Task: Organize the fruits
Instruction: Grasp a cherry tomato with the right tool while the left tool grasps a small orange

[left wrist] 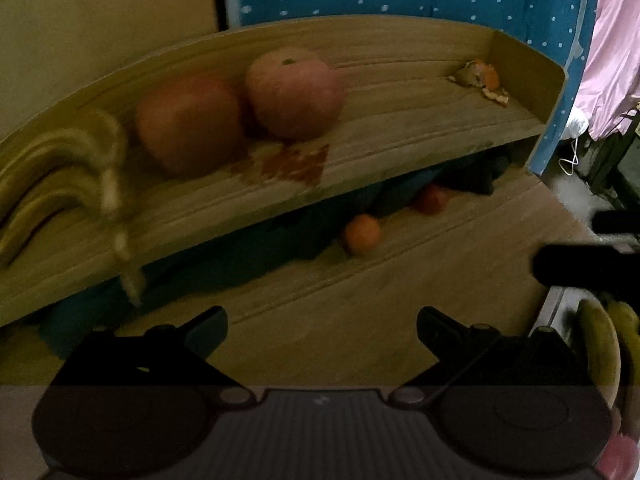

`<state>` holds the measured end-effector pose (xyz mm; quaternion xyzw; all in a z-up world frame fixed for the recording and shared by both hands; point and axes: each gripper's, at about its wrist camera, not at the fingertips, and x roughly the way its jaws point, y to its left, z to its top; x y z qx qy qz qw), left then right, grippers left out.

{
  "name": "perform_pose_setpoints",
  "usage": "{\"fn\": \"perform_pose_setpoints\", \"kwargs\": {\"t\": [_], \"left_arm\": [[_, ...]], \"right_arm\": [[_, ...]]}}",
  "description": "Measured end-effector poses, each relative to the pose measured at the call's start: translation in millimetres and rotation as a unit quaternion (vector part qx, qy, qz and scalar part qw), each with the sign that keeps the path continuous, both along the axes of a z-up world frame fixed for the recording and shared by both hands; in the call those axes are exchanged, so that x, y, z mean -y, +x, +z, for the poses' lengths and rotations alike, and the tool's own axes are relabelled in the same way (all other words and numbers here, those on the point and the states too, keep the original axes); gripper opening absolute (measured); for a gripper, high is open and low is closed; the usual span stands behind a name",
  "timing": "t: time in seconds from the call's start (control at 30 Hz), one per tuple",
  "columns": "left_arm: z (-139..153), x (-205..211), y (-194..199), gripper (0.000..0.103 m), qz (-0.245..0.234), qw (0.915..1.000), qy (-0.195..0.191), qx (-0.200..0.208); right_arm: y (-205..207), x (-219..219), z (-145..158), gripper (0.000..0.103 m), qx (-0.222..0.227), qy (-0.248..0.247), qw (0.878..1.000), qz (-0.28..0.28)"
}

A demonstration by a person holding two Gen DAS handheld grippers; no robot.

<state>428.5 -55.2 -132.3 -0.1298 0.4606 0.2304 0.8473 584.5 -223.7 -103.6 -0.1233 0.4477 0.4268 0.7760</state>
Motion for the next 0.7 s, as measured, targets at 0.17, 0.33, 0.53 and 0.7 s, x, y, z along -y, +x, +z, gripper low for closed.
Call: {"fn": "perform_pose_setpoints", "kwargs": {"t": [0.17, 0.33, 0.53, 0.7], "left_arm": [[-5, 8, 19, 0.103, -0.009, 0.9999, 0.008, 0.011], [-10, 16, 34, 0.103, -0.017, 0.9995, 0.02, 0.017], [-17, 25, 52, 0.094, -0.031, 0.9984, 0.046, 0.002], [-23, 24, 61, 0.081, -0.027, 0.9986, 0.046, -0.003]], "right_arm": [[25, -22, -15, 0.093, 0.0, 0.005, 0.999, 0.04], [41, -37, -29, 0.087, -0.008, 0.001, 0.997, 0.076], [53, -47, -41, 0.076, -0.026, 0.001, 0.994, 0.102], [60, -55, -49, 0.067, -0.032, 0.0, 0.993, 0.114]]}}
